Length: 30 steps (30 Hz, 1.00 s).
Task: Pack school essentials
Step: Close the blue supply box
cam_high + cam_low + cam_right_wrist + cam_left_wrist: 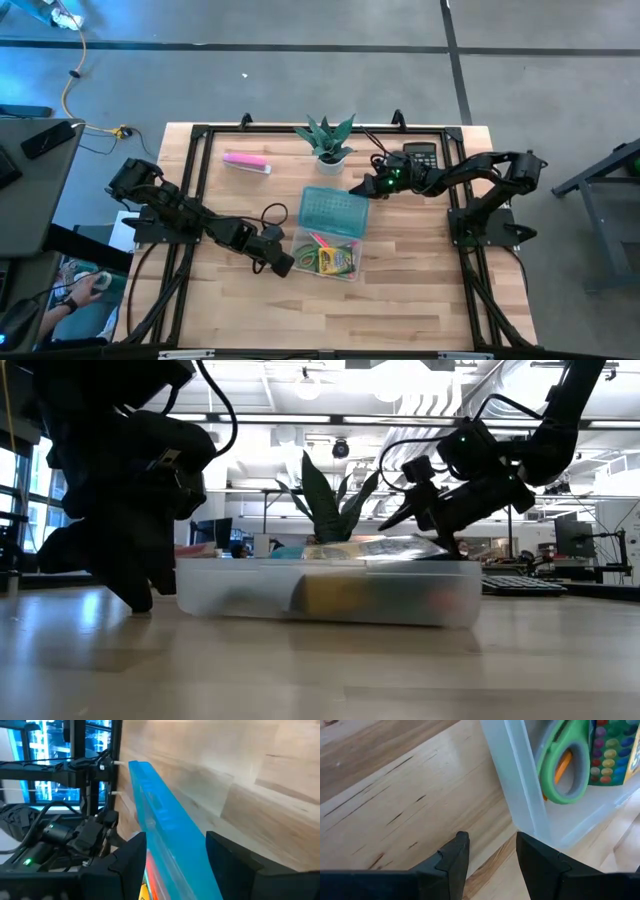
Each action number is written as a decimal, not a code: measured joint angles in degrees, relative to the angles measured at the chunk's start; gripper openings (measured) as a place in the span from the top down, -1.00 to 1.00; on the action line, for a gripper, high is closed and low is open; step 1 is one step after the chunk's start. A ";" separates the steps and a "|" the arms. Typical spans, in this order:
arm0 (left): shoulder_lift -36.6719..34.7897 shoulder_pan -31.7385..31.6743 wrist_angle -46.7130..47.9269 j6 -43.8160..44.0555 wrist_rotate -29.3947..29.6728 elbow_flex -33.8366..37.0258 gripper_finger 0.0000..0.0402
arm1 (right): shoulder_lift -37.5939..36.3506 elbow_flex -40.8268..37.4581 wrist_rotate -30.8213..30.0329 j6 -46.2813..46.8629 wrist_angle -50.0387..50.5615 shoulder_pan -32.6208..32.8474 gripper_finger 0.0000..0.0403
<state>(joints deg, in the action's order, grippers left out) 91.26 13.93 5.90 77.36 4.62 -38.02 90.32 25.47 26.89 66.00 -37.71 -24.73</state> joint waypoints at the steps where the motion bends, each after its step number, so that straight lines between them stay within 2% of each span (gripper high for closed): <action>1: 0.00 0.00 -0.02 0.00 0.00 0.00 0.25 | 0.00 0.00 0.36 -0.02 -0.10 0.02 0.03; 11: -0.02 -0.04 -0.10 0.48 0.16 0.00 0.25 | 0.00 0.00 3.73 1.35 -6.31 0.04 0.03; 30: -0.09 -2.56 -0.18 2.10 0.44 -0.04 0.25 | 0.00 0.00 9.18 4.72 -11.74 1.32 0.03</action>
<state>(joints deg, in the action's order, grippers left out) 91.18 11.38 5.72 79.46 5.06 -38.06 90.32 25.47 36.07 70.72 -49.46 -23.41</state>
